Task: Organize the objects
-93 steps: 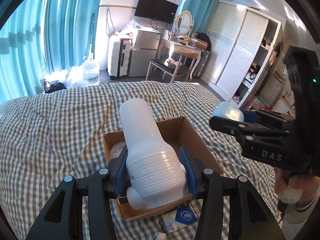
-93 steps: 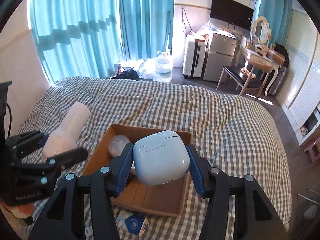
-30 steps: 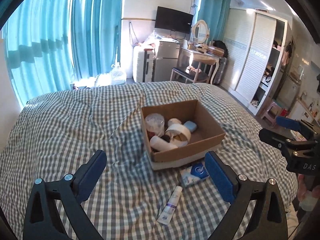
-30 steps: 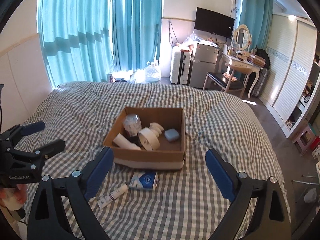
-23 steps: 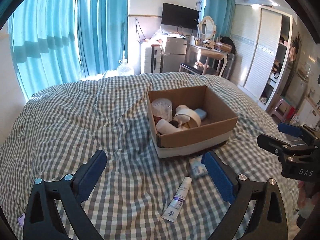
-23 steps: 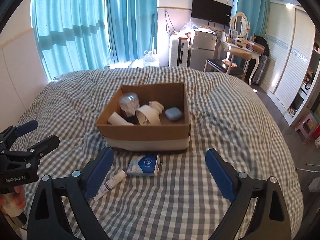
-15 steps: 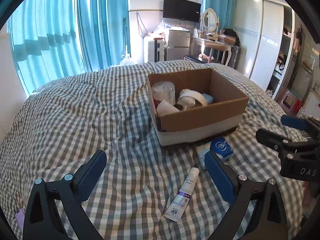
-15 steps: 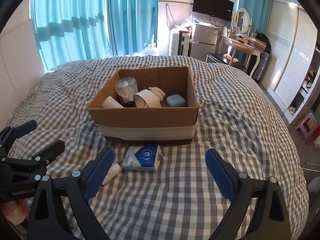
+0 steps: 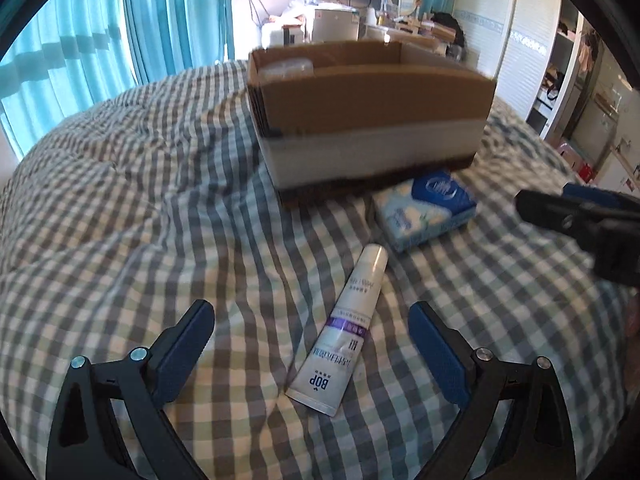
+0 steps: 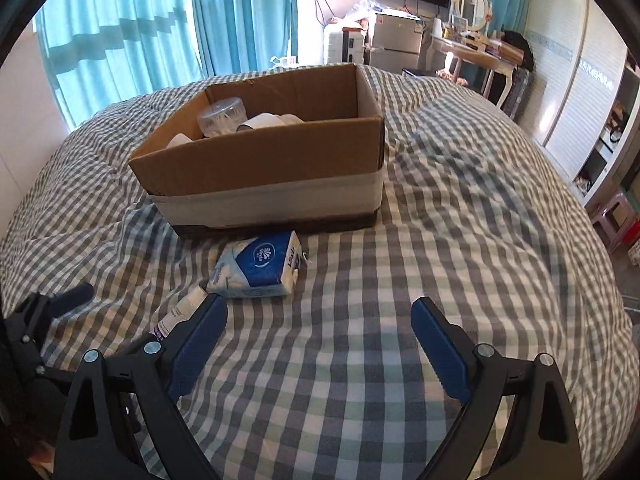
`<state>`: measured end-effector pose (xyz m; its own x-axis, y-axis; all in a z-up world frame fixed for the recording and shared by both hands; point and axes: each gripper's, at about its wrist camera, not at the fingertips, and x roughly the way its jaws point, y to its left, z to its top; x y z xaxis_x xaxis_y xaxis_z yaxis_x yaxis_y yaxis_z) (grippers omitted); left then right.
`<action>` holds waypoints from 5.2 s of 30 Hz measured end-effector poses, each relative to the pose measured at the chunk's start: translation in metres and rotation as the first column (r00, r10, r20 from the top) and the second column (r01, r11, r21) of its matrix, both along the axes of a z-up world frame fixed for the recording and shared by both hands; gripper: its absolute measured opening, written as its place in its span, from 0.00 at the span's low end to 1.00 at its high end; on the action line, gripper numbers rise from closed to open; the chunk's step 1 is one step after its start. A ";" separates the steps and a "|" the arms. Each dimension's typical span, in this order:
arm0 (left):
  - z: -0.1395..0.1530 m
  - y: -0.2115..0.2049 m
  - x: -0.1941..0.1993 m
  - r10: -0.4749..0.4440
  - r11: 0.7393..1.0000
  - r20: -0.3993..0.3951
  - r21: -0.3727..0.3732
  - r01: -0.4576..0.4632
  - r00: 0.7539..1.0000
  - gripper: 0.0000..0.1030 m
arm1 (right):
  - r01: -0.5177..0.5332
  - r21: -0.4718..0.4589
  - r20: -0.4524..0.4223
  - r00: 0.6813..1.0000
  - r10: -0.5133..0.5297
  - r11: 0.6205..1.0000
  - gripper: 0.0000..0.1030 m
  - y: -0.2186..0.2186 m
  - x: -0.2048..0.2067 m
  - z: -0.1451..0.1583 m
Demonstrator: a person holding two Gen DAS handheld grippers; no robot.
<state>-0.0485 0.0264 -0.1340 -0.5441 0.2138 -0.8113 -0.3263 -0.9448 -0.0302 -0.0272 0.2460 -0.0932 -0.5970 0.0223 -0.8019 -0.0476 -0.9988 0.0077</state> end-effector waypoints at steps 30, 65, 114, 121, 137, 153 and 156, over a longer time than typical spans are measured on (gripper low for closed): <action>0.000 0.007 -0.013 -0.104 0.986 0.091 0.142 0.091 0.990 0.32 | -0.004 -0.008 0.043 0.999 0.004 1.000 0.91 -0.006 -0.013 -0.010; 0.019 -0.062 -0.031 0.086 0.977 0.072 0.187 -0.098 0.994 0.18 | -0.122 0.136 0.244 0.966 0.086 0.983 0.91 -0.072 -0.086 -0.081; 0.227 0.022 -0.060 -0.034 0.978 -0.195 0.197 0.074 0.980 0.17 | -0.136 0.014 -0.218 0.966 0.136 0.991 0.72 -0.004 -0.041 0.174; 0.197 0.034 -0.152 -0.013 0.984 -0.128 0.176 0.035 0.992 0.17 | -0.120 -0.005 -0.158 0.980 0.118 0.993 0.72 0.010 -0.129 0.152; 0.108 0.040 -0.212 -0.070 0.987 -0.065 0.138 0.079 0.995 0.17 | -0.135 -0.082 -0.046 0.990 0.132 0.987 0.88 0.028 -0.192 0.059; 0.198 0.016 -0.117 -0.009 0.992 -0.224 0.121 0.037 0.974 0.52 | -0.069 -0.004 -0.250 0.966 0.065 0.998 0.88 0.032 -0.082 0.187; 0.220 0.012 -0.098 0.003 0.992 -0.263 0.124 0.031 0.965 0.55 | -0.065 0.017 -0.295 0.953 0.067 0.998 0.90 0.029 -0.059 0.211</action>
<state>-0.1465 0.0387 0.0855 -0.7304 0.3141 -0.6065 -0.3516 -0.9342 -0.0604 -0.0864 0.2750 0.1174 -0.8076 -0.0201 -0.5894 0.0218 -0.9998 0.0041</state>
